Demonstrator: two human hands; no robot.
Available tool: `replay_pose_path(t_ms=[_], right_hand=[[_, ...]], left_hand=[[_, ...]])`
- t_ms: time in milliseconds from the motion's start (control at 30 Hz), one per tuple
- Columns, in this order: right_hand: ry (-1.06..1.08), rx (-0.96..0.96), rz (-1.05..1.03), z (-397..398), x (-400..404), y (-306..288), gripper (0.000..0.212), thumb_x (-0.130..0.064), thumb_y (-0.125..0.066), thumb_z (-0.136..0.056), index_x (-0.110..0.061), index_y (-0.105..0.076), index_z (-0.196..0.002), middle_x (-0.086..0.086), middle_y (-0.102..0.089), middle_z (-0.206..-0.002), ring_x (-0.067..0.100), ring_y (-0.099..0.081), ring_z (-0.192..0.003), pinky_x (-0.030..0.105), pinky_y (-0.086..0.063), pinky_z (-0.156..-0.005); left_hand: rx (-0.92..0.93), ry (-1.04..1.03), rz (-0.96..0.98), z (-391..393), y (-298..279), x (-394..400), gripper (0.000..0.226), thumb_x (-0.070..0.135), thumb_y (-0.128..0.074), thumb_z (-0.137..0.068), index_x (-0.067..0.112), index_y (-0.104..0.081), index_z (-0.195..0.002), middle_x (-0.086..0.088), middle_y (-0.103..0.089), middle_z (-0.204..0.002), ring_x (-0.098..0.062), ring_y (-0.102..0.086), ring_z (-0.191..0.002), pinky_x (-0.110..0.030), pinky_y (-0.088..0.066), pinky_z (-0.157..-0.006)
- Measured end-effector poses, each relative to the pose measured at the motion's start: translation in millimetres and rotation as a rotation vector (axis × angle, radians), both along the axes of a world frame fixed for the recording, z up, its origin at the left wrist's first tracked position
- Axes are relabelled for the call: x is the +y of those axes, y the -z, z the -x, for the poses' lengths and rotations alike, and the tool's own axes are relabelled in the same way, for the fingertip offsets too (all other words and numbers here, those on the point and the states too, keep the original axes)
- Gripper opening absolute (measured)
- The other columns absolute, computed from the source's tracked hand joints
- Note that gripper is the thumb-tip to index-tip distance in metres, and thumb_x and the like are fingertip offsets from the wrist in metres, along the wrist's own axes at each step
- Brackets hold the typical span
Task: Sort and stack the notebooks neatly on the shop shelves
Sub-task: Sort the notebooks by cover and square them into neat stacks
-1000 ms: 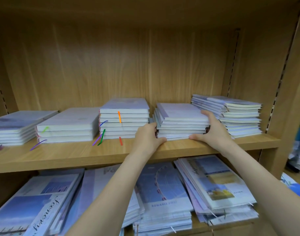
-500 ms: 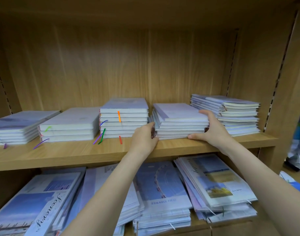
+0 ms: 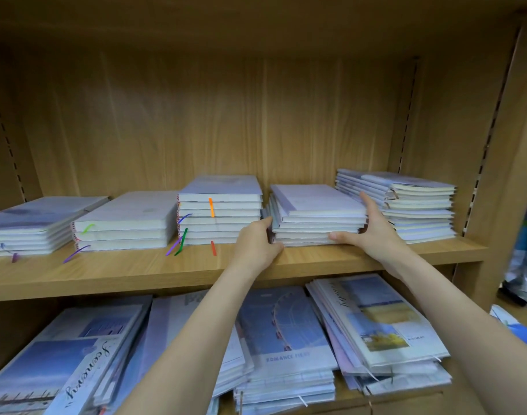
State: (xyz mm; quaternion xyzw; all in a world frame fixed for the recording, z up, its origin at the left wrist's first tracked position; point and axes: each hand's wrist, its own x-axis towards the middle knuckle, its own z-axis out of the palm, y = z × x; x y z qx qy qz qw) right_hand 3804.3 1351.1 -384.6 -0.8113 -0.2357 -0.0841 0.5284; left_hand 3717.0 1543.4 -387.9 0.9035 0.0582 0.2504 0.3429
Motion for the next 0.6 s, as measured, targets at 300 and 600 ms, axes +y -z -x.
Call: replay_pose_path(t_ms=[300,600], right_hand=[[-0.089,0.002,0.006,0.6,-1.6,-0.4,0.085,-0.019,-0.076,-0.076,-0.019,-0.024,-0.144,-0.006,-0.040,-0.124,0.008,-0.039,-0.112,0.019,-0.030,-0.091],[-0.052,0.057,-0.139,-6.2,-3.6,6.6,0.096,-0.016,-0.083,-0.066,-0.019,-0.028,-0.145,0.007,-0.050,-0.133,0.017,-0.050,-0.118,0.026,-0.039,-0.097]], left_hand=[[-0.011,0.094,0.158,-3.8,2.4,5.1,0.051,0.002,-0.061,-0.085,0.013,-0.050,-0.133,-0.004,-0.061,-0.123,-0.019,-0.055,-0.116,-0.032,-0.043,-0.100],[-0.059,0.160,0.248,-4.8,5.2,7.9,0.059,0.001,-0.065,-0.081,0.014,-0.047,-0.135,0.004,-0.057,-0.124,-0.016,-0.053,-0.119,-0.033,-0.040,-0.104]])
